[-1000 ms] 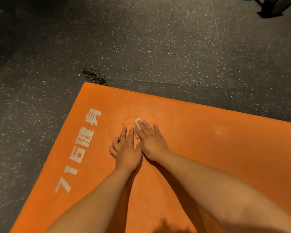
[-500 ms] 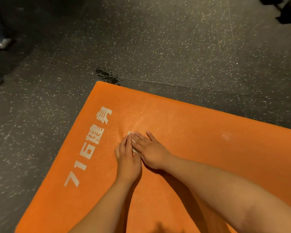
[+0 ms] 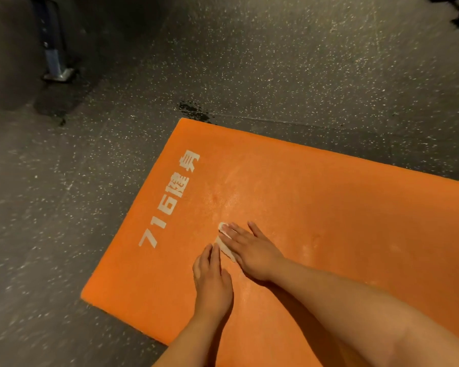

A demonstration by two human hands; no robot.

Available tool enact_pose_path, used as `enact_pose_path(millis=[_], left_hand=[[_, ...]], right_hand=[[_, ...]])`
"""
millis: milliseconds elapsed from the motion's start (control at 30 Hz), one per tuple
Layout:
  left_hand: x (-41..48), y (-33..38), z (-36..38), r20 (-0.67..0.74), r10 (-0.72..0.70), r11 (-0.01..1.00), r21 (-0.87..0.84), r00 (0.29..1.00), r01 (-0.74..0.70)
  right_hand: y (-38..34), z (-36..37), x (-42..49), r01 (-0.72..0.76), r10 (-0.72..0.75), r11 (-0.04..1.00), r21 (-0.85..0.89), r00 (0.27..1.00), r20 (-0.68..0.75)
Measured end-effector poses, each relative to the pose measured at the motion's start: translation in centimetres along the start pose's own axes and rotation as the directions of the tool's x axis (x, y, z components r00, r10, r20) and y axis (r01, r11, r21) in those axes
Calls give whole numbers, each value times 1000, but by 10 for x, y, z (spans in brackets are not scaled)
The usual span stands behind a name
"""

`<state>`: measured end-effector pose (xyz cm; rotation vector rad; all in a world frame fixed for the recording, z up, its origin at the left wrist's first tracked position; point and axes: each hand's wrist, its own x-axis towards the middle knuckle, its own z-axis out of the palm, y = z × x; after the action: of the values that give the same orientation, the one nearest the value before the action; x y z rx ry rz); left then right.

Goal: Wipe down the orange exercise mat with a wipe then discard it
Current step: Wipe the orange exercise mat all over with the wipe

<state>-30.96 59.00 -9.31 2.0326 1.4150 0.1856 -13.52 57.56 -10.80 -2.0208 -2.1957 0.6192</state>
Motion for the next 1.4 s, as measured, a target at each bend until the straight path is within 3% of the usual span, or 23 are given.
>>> enact_pose_path(millis=[133,167,200,267,333,367,533,600,700,767,833,933,1000,1100,1167,1267,1400], left_hand=[[-43,-5,-7,39,-29,999,38,999,27],[-54,-4,-8,41,-46,998,35,998,44],[-63,-1,-8,43,-64,997,37,997,63],[-82,0,-7,64,-100,994,53,993,97],[-100,-1,-6,117,-120,992,62,986,113],[-109,-1,-7,133,-125,991,61,983,118],[-137,-5,-13,127,-147,987,83,981,137],[-146,-3,-11,122,-180,982,88,976,170],[-166,1,-7,147,-188,980,88,971,176],[-181,2,-5,183,-210,978,58,961,202],[-192,4,-5,213,-241,971,39,947,238],[-199,13,-8,201,-313,945,-28,928,325],[-201,24,-7,193,-387,907,-97,902,410],[-205,30,-5,198,-445,863,-167,873,477],[-207,27,-7,220,-465,843,-184,857,505],[-202,23,-7,259,-452,847,-177,854,502],[-201,24,-3,296,-456,784,-313,839,536]], right_hand=[[-4,-11,-24,-343,343,939,34,939,-6],[-13,-9,-30,-372,372,926,61,928,1],[-25,-3,-37,-346,346,935,74,938,16],[-49,13,-54,-153,146,986,65,984,102],[-57,21,-70,25,-34,998,52,982,187],[-55,20,-75,41,-46,999,32,980,193],[-61,10,-96,-271,267,963,9,953,141],[-82,16,-110,-200,192,980,25,963,188],[-104,30,-132,31,-35,999,22,965,258],[-103,29,-141,69,-67,998,1,961,267],[-96,22,-147,-52,58,998,-29,967,249],[-100,14,-157,-347,333,938,10,908,255],[-119,15,-167,-320,290,946,50,905,310],[-138,19,-180,-146,102,985,97,928,359],[-129,18,-181,-154,128,986,58,939,318],[-120,18,-191,-378,355,925,29,889,288],[-146,25,-205,-238,182,965,108,910,373]])
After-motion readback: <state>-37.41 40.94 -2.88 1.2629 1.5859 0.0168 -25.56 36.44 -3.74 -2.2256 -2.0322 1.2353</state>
